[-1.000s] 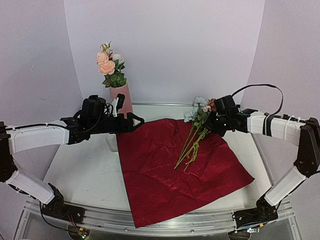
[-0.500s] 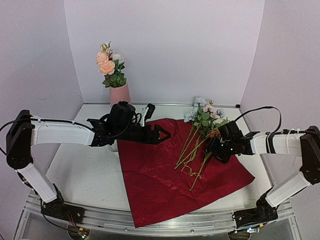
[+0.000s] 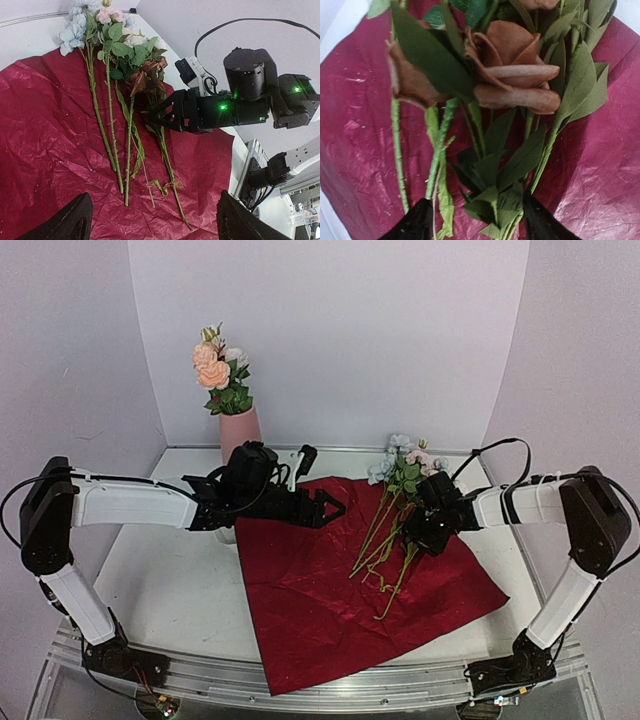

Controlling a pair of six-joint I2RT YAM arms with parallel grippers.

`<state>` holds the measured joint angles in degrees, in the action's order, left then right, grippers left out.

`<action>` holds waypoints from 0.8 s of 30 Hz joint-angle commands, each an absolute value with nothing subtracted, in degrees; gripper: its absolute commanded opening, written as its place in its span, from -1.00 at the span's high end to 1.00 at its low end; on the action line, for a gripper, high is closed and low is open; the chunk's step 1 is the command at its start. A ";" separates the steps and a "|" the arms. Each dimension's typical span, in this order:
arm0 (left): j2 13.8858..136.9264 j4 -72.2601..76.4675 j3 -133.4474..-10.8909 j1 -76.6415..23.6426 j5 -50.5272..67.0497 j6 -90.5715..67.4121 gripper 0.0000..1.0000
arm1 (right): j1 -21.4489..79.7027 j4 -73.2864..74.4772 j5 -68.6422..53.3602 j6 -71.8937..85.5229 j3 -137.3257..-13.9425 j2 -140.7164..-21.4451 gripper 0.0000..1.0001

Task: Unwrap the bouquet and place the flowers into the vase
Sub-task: Pick up the fake flower from the wrapping paper.

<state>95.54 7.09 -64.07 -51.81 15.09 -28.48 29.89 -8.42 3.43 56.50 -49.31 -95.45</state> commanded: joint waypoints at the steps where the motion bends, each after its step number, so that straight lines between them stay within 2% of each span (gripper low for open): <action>1: 93.20 8.66 -65.45 -51.86 12.82 -26.37 -0.74 | 29.63 -1.87 7.23 58.88 -51.48 -96.67 -0.14; 8: 94.19 8.71 -66.26 -51.86 13.20 -25.93 -0.74 | 29.89 -0.66 6.99 56.56 -48.29 -91.50 -0.13; 13: 95.50 8.76 -67.75 -51.86 13.80 -25.55 -0.74 | 33.02 -0.09 7.13 61.06 -45.14 -88.88 -0.11; 15: 95.82 8.67 -68.17 -51.86 14.12 -25.49 -0.74 | 35.11 1.38 7.84 62.97 -45.14 -89.17 -0.02; 17: 95.87 8.68 -68.28 -51.86 14.37 -25.50 -0.74 | 36.87 1.68 8.06 64.46 -45.41 -89.74 0.16; 22: 95.32 8.65 -67.74 -51.86 14.51 -25.32 -0.74 | 40.78 2.46 8.58 68.02 -46.40 -92.14 0.22; 24: 94.99 8.69 -67.40 -51.86 14.32 -25.23 -0.74 | 41.47 2.84 8.89 69.51 -46.41 -92.96 0.34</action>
